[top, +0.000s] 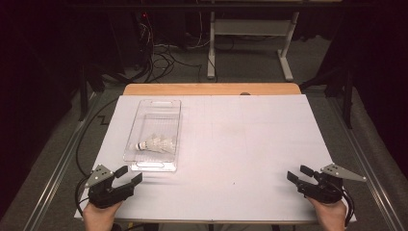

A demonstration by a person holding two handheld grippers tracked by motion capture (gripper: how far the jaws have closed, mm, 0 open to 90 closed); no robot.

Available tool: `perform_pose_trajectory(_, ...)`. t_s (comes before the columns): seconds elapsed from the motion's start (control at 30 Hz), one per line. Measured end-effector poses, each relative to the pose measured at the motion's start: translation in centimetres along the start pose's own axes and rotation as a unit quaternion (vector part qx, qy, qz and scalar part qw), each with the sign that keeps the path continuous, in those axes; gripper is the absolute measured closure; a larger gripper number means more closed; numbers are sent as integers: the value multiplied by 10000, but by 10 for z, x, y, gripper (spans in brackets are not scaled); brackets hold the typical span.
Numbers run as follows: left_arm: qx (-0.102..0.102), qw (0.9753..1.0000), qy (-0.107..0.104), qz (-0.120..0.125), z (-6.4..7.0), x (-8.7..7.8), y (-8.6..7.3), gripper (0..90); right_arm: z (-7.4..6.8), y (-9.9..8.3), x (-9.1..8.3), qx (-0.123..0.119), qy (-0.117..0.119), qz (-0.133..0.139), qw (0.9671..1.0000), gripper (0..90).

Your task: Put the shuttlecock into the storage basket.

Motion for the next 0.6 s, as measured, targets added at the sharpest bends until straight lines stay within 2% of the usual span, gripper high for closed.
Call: perform_pose_trajectory(0.6, -41, 10000, -29, -26, -1, 1, 0, 348, 1, 0, 0, 11, 20, 7, 10000, 336)
Point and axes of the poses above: each handheld gripper's, and its own axes: x roughly forward along the jaws, y roughly out of its top, z roughly to its right, the point moved 1 cm from there along x, roughly forward along the jaws, and after that the axes turned 1 degree about -x, right-handed, at the moved point
